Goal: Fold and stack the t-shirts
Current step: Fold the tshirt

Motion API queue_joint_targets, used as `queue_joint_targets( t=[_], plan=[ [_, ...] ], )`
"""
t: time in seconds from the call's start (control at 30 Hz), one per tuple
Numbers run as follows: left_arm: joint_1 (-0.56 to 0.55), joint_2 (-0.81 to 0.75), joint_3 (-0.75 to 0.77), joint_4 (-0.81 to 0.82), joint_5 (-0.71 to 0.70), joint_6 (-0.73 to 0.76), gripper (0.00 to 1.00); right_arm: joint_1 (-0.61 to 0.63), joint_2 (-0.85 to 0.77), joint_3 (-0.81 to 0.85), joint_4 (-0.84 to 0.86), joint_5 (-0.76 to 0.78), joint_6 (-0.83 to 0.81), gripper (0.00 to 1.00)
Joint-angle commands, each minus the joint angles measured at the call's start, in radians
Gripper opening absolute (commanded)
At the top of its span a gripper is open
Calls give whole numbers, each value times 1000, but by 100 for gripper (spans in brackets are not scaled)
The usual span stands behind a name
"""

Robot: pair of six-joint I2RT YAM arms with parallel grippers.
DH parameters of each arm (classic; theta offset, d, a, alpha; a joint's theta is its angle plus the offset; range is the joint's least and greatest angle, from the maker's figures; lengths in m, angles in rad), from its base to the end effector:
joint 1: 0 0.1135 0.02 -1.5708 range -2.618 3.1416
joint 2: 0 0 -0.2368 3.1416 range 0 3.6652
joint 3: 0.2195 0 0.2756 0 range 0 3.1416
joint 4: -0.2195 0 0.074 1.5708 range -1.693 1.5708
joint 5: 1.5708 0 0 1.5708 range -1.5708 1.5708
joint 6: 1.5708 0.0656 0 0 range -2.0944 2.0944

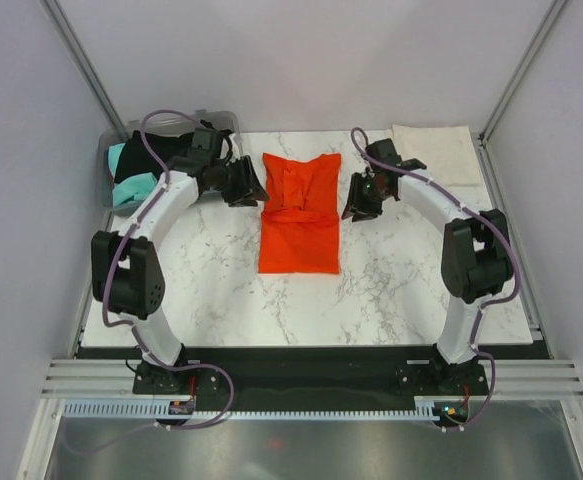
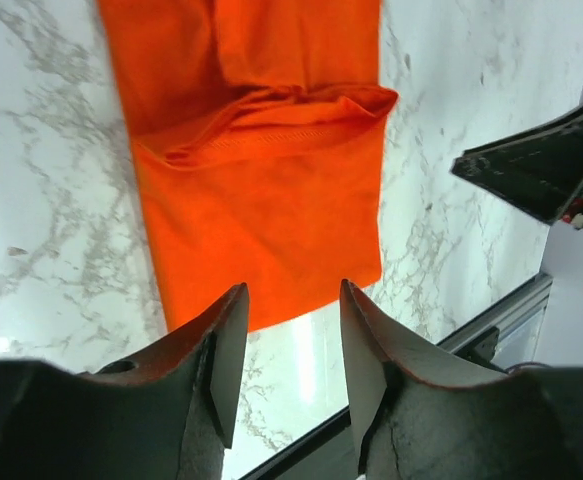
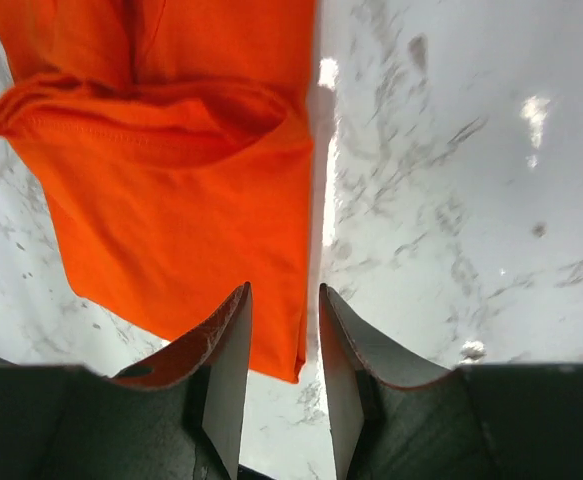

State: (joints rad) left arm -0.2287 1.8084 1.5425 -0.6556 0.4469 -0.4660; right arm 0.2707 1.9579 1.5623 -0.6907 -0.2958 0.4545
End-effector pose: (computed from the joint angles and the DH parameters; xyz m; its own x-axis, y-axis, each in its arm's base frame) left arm 0.4139 -0.1255 0.2248 -0.8993 -0.2067 -0.3855 0.0615 0.8129 -0.5792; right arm 0.4231 0.1373 0.1635 -0.9358 0.1761 -0.3052 0.0270 0.8994 0.4362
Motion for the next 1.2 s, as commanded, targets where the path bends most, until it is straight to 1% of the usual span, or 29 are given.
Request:
queue_joint_targets(
  t=[0.0,0.07,0.1,0.2,0.33,0.37,0.6,0.7,0.83,1.0,1.17],
  plan=[
    [-70,-37,-111,45,13,44,48,135,-76,-109,71,193,128,41],
    [-89,-12,-166,114,42,9,46,179,-59,-122,109,214,162,40],
    [-106,0,-180,138,47,1,45,221,-30,-114,114,245,171,40],
    [-127,63,-188,183,46,-3,44,265,42,-62,117,279,171,40],
    [-129,138,-156,195,7,15,42,271,119,-9,120,288,173,40],
    [-129,161,-148,197,4,21,42,272,130,16,119,311,164,40],
    [-124,244,-73,197,-13,24,42,254,237,157,76,333,132,40],
    [-120,265,-33,195,-22,30,42,239,263,192,65,336,122,40],
    [-107,343,63,171,-22,46,43,211,297,231,59,331,115,40],
    [-84,414,204,119,-62,85,43,176,348,341,23,308,75,41],
    [-66,450,329,90,-100,125,45,148,384,459,7,299,46,41]
  ],
)
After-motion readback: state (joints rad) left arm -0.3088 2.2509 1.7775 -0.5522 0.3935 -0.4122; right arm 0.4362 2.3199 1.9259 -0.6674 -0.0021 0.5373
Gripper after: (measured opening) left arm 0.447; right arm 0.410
